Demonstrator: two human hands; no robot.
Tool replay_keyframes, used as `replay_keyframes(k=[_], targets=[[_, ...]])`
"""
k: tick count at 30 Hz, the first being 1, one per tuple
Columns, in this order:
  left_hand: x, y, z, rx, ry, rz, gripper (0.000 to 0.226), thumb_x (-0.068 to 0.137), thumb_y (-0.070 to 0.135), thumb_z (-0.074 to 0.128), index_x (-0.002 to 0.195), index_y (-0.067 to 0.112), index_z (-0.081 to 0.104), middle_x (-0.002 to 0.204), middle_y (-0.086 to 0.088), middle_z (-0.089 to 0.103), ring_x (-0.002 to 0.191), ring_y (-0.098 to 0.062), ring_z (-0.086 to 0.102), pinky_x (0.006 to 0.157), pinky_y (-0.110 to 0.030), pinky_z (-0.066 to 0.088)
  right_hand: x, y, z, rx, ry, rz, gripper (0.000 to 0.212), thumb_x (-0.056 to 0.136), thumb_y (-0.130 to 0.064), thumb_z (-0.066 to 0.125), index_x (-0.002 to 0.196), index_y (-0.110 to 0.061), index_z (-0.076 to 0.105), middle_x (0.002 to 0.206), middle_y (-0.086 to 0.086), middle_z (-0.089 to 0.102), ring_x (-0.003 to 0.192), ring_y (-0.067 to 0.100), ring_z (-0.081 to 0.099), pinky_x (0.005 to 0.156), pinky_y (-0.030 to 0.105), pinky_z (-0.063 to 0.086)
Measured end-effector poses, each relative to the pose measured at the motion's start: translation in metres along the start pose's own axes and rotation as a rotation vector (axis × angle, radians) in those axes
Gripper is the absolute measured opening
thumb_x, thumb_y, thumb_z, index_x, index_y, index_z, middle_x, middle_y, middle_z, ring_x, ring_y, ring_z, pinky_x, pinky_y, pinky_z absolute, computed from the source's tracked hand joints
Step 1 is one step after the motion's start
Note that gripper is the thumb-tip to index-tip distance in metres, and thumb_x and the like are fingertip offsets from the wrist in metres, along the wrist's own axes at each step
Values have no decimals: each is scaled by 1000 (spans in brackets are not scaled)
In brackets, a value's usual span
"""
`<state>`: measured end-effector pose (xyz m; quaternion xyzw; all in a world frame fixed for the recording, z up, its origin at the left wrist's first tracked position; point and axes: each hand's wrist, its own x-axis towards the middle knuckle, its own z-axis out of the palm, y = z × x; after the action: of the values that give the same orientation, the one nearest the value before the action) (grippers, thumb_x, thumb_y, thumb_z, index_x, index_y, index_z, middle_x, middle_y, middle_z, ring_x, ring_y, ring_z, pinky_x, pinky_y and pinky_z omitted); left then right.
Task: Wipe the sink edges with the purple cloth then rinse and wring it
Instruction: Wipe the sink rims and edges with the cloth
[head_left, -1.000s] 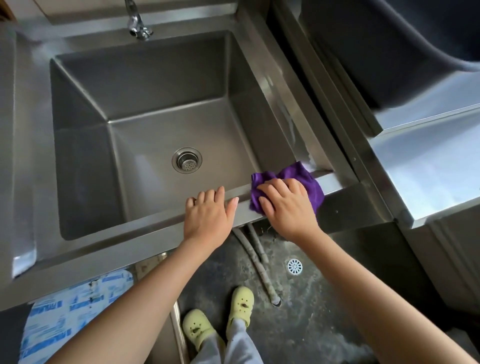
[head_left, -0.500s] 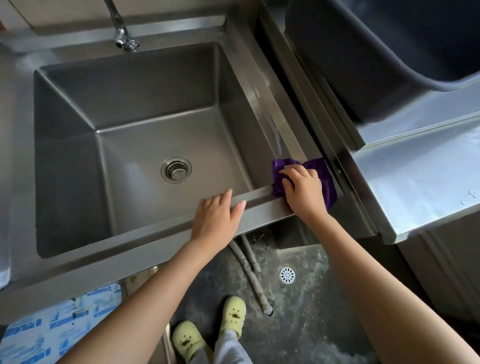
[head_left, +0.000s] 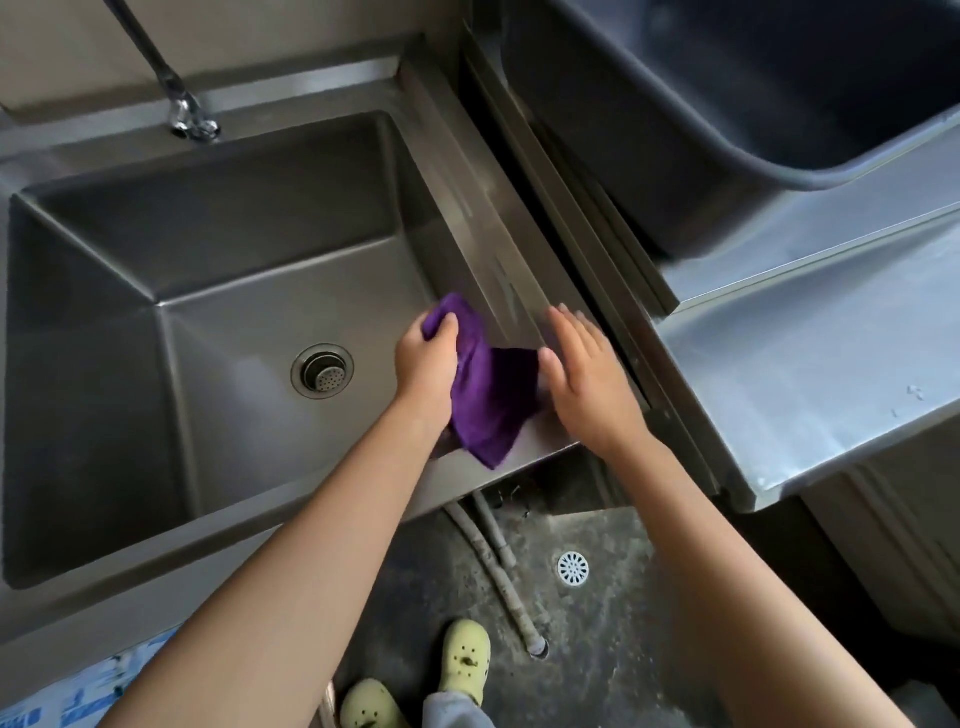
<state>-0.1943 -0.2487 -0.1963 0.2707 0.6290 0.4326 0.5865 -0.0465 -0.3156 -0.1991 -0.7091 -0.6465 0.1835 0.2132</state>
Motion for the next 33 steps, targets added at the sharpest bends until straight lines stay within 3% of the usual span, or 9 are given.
replay_keyframes(k=[2,5,7,9,14,16,18,22,33], targets=[[-1,-3,6,232,-114,175,29,90,23,56,118,23,61,117,-2,65,108,-20,60,96,-32,47,-3,25,-1,-71,-69,53,53,99,-33,34,147,-11,23,156,7,23,145,19,16,114,24,8],[-17,-28,22,747,-414,461,38,89,21,57,126,22,58,126,-4,59,114,-20,56,95,-18,37,-8,40,3,-21,-95,38,54,99,-30,35,147,-11,20,157,8,17,146,17,10,113,21,2],[-27,-40,28,1044,-455,635,39,87,21,58,126,23,58,126,-6,54,114,-24,53,97,-25,35,-7,41,2,67,-90,55,54,99,-33,31,147,-12,20,157,7,18,146,16,11,114,21,3],[-32,-41,27,1177,-454,661,42,88,23,55,129,26,55,134,-3,48,120,-22,47,101,-28,32,-9,40,2,71,-96,55,58,95,-37,25,148,-13,19,157,6,17,146,15,10,114,21,2],[-32,-35,10,1319,-630,691,43,93,32,34,133,31,50,143,16,44,133,-4,31,110,-25,13,-10,44,2,-41,-123,0,63,92,-42,13,147,-13,20,158,4,13,146,13,3,116,22,-3],[-30,-34,1,1387,-658,715,53,90,34,19,135,32,47,145,18,41,136,-1,27,115,-29,-4,-10,46,4,-113,-141,-20,70,88,-47,5,148,-14,15,159,4,7,145,11,-4,116,24,-5],[-27,-34,-5,1470,-659,774,50,95,32,17,139,33,41,148,19,34,140,-2,19,115,-34,-13,-11,46,7,-201,-168,-22,66,92,-48,6,149,-15,6,159,2,-2,142,7,-14,116,26,-8],[-19,-35,5,1561,-697,774,44,100,31,24,144,34,27,154,17,20,145,-6,-3,118,-38,-8,-12,45,8,-252,-171,-16,66,95,-51,9,149,-15,-1,159,2,-7,138,5,-19,115,27,-10],[5,-32,25,1622,-659,804,49,100,35,28,148,32,15,157,15,12,145,-9,-6,118,-29,2,-9,39,11,-195,-99,34,60,98,-46,22,149,-21,4,159,1,3,143,7,-10,115,26,-6]])
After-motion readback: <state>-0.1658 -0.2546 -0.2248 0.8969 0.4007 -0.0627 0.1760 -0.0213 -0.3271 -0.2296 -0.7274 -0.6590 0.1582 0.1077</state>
